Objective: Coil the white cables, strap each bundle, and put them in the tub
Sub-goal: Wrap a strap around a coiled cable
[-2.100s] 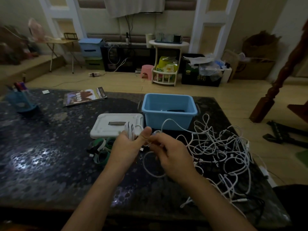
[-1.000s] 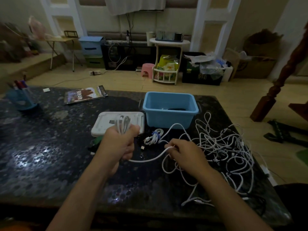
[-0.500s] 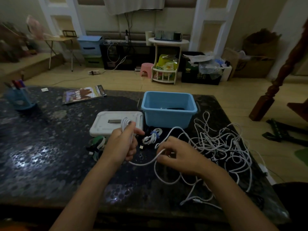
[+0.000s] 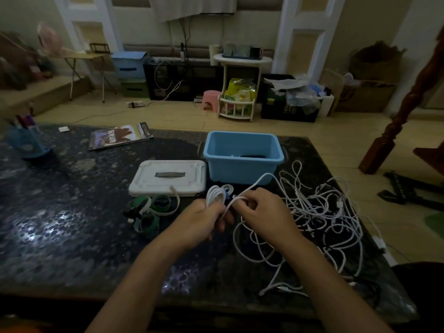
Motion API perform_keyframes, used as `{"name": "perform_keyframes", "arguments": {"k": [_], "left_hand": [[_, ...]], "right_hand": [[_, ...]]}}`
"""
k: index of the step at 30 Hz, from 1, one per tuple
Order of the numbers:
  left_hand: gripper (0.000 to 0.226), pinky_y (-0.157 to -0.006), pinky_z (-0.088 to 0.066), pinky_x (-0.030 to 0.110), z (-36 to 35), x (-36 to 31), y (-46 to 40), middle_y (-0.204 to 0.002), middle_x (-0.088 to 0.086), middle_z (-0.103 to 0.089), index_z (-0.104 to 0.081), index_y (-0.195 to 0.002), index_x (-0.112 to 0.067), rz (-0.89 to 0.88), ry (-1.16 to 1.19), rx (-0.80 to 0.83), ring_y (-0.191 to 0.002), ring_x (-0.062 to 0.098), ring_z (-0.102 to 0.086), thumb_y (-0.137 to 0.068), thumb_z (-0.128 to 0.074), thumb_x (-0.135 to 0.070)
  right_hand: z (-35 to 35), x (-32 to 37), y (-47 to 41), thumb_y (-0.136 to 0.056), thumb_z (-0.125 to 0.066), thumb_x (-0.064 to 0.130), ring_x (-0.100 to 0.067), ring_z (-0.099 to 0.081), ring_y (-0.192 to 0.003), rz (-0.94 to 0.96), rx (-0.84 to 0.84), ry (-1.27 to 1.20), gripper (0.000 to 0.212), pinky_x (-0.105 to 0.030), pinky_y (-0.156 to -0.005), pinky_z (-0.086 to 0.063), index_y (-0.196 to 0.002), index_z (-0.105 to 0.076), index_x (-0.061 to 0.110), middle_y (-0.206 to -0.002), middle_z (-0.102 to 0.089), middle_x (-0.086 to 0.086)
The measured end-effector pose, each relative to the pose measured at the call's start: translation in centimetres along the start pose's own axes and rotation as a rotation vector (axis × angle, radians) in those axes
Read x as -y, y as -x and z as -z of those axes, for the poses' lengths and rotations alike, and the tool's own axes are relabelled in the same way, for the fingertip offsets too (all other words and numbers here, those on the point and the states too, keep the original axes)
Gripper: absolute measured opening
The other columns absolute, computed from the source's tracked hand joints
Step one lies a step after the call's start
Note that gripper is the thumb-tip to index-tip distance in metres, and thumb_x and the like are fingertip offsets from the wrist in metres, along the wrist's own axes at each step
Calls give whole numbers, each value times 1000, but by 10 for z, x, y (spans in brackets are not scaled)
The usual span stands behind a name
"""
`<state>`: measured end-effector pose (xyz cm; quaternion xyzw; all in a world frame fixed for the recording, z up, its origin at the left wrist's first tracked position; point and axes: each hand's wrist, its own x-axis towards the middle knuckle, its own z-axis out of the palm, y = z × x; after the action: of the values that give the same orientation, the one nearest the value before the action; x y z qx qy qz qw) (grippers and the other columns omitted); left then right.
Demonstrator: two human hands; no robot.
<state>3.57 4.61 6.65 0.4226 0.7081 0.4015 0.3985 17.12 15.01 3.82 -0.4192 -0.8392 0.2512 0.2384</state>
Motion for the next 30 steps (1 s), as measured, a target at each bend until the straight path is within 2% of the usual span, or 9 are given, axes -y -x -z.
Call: {"name": "perform_keyframes", "arguments": {"k": [3,8,11,16,20,24,27,28,30], "left_hand": [[42,-53,-38,25,-2,1,-2,-59,2,-54,-64,-66,-13,-14,-20,-41,-52,12,-48,-101,-45,-25],[34,-47,-39,22,0,0,3,-59,12,-45,-53,-72,-8,1,135,10,-50,21,-56,-102,-41,-21],[29,-47,-24,27,1,1,3,-55,2,-35,-50,-75,-12,38,339,-2,-43,16,-31,-100,-42,-22],[37,-45,-19,23,4,3,-4,-52,-5,-33,-47,-79,-18,56,364,-150,-42,10,-25,-100,-47,-48],[57,-41,-23,21,1,5,-3,-52,-3,-33,-46,-77,-17,32,282,-160,-39,10,-28,-75,-52,-73],[69,-36,-31,21,-5,1,2,-45,-5,-44,-56,-79,-12,10,299,-183,-35,8,-39,-59,-58,-78],[80,-63,-60,38,-7,4,-1,-74,11,-71,-70,-100,-9,-65,264,-228,-64,22,-68,-63,-68,-80],[72,-77,-60,43,-7,4,-1,-85,12,-74,-72,-100,-13,-77,256,-243,-78,24,-72,-67,-70,-76],[48,-75,-57,39,-8,4,-2,-78,6,-73,-73,-91,-17,-79,204,-268,-75,20,-69,-79,-65,-64]], "right_hand": [[0,-4,-2,-91,-60,46,-6,-61,-77,22,-34,-39,21,-34,-71,-51,-94,-75,31,-82,-65,10],[0,-15,-3,-94,-57,54,-3,-58,-60,9,30,-12,35,-31,-59,-46,-70,-64,29,-63,-63,8],[3,-17,-2,-94,-59,53,-4,-59,-61,-10,50,10,33,-31,-61,-49,-69,-62,32,-64,-63,7],[3,-5,4,-95,-61,45,-6,-60,-58,39,53,-134,26,-34,-64,-52,-78,-71,28,-61,-64,6],[-2,12,12,-94,-64,41,-8,-62,-58,107,-5,-274,21,-34,-63,-52,-84,-76,26,-61,-65,6],[-6,18,16,-94,-60,48,-9,-62,-63,154,-29,-258,27,-40,-65,-53,-94,-77,27,-68,-68,7],[-7,21,19,-95,-61,43,-9,-62,-63,212,-45,-259,24,-38,-63,-53,-98,-77,26,-71,-69,8],[-7,22,20,-96,-62,40,-9,-62,-64,236,-45,-254,21,-35,-62,-52,-99,-77,26,-72,-70,8],[-10,23,22,-96,-63,38,-7,-63,-66,268,-32,-236,19,-31,-63,-52,-102,-76,27,-76,-71,9]]}}
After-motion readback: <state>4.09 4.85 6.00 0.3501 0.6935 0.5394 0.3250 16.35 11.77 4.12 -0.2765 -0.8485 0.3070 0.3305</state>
